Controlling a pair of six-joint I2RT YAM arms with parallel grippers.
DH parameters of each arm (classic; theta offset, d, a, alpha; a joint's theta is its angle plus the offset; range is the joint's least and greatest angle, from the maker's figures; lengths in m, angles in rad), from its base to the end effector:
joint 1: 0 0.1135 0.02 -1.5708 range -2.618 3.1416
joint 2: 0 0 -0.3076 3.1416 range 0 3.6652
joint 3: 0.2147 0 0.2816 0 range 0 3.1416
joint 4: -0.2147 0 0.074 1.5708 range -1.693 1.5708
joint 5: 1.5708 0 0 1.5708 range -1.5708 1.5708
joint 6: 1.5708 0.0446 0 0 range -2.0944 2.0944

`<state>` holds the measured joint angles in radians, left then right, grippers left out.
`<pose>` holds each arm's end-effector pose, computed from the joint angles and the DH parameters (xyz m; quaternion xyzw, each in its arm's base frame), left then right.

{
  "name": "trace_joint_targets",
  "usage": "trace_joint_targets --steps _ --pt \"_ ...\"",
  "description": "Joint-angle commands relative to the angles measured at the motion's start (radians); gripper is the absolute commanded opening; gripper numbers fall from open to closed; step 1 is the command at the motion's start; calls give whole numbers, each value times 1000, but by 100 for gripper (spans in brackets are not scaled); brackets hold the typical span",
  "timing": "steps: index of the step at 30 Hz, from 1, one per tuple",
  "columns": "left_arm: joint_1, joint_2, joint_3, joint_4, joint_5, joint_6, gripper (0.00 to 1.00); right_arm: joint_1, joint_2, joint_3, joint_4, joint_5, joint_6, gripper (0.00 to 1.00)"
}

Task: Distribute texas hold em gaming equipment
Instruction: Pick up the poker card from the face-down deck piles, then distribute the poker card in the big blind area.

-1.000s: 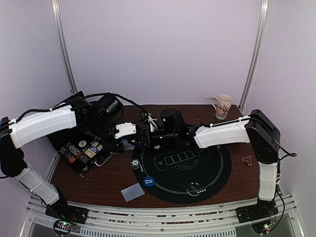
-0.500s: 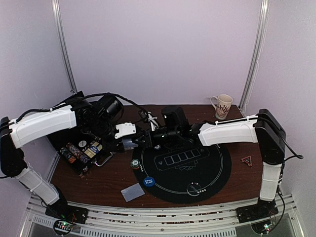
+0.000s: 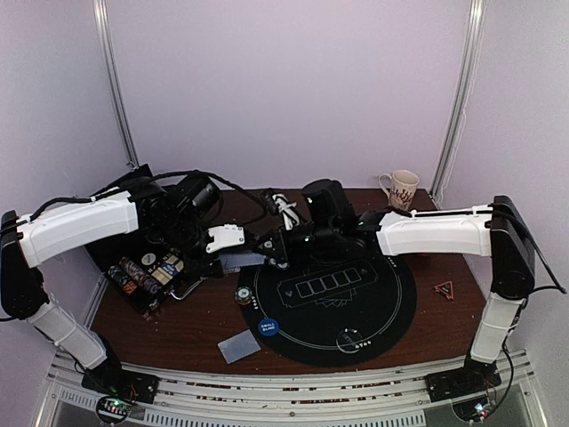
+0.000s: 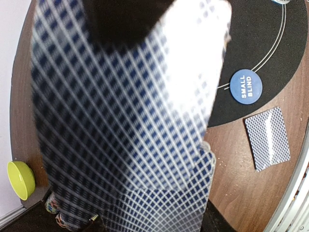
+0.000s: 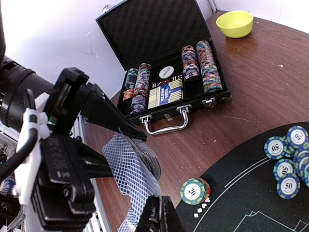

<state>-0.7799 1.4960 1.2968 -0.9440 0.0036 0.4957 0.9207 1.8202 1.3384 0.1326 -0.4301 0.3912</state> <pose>0.2329 -0.2306 0.3167 0.5822 0.7849 -0.0318 0.2098 0.2728 0.3895 0.2981 -0.3275 0.7404 0.4803 0.3374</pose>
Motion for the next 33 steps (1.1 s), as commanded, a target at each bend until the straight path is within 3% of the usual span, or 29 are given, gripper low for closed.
trace_joint_targets --steps 1,9,13,19,25,29,33 --pt "-2 -25 -8 10 6 5 47 -41 -96 -62 -17 1 -8 0" --pt "-2 -28 -1 8 2 8 47 -134 -247 -169 -77 4 -9 0" --pt "-1 -21 1 8 10 9 48 -282 -278 -274 94 37 231 0" --pt "-2 -21 2 14 17 9 47 -395 -83 -272 314 194 505 0" --pt "-1 -38 -2 14 16 9 47 -413 167 -63 302 322 557 0" --pt "-1 -48 -10 13 27 8 47 -421 243 -43 307 387 577 0" --pt "-1 -53 -23 14 35 16 47 -436 283 -61 337 356 619 0"
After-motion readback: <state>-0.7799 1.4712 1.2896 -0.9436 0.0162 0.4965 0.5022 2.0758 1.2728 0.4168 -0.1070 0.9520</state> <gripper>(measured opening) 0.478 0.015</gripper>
